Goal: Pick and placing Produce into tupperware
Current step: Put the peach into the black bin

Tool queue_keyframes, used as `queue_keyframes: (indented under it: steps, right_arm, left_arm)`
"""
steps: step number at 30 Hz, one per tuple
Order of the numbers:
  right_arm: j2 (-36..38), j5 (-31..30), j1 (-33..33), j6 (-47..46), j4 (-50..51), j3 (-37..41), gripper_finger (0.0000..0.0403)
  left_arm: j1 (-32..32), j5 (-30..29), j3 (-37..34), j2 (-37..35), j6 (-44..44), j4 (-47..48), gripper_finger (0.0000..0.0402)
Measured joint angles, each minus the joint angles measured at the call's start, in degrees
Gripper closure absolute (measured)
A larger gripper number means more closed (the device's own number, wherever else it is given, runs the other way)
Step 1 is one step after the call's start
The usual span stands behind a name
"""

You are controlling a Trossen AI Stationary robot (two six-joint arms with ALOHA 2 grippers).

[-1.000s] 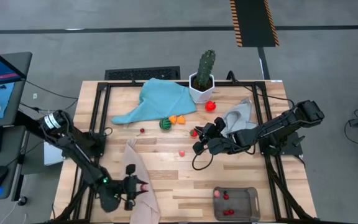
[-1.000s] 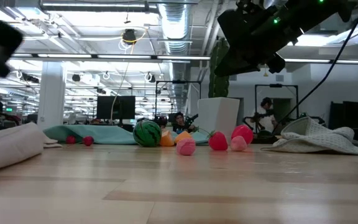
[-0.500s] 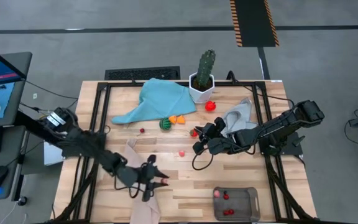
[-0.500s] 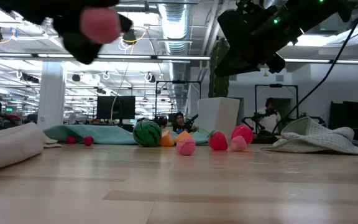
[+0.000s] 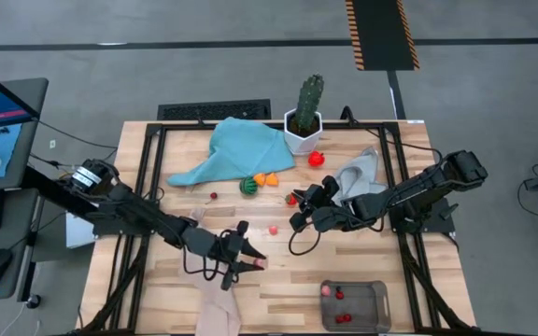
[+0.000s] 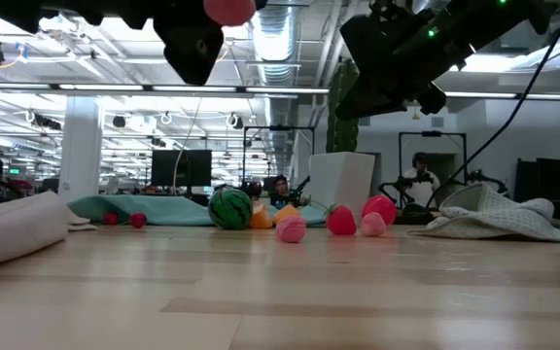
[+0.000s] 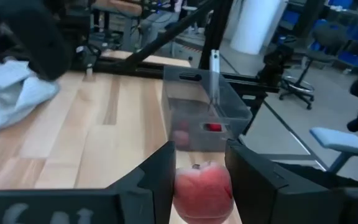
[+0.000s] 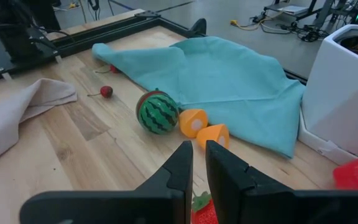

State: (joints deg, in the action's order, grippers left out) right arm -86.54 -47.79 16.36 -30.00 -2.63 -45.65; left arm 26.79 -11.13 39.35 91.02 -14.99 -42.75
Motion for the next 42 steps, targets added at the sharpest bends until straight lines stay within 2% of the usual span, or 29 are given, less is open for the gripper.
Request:
queue_keyframes:
  steps: [5, 29, 30, 34, 37, 39, 42]
  right_arm:
    - [0.0, 0.0, 0.0, 0.0, 0.0, 0.0, 0.0335]
    - [0.1, 1.0, 0.0, 1.5, -2.4, -0.1, 0.0335]
    - [0.1, 2.1, 0.0, 3.5, -3.7, -0.1, 0.0335]
    - [2.6, 17.0, 2.9, 13.5, -10.8, -0.2, 0.0335]
    - [4.5, 24.2, 6.7, 20.3, -11.6, -0.1, 0.0335]
    - [6.3, 26.1, 9.6, 25.2, -12.5, 0.0, 0.0335]
    - [11.9, 25.2, 13.1, 27.4, -13.1, 1.6, 0.0335]
  left_arm:
    - [0.0, 2.2, 0.0, 0.0, 1.9, -1.2, 0.0278]
    - [-2.9, 1.7, 1.2, 0.0, 3.9, -1.9, 0.0278]
    - [-2.9, 1.7, 1.2, 0.0, 3.9, -1.9, 0.0278]
    - [-2.8, 1.7, 1.2, 0.0, 3.9, -1.5, 0.0278]
    - [-2.6, 1.7, 1.2, 0.0, 4.1, -1.4, 0.0278]
    - [-2.4, 1.7, 1.2, 0.0, 4.2, -1.3, 0.0278]
    - [-2.4, 1.8, 1.2, 0.0, 4.2, -1.4, 0.0278]
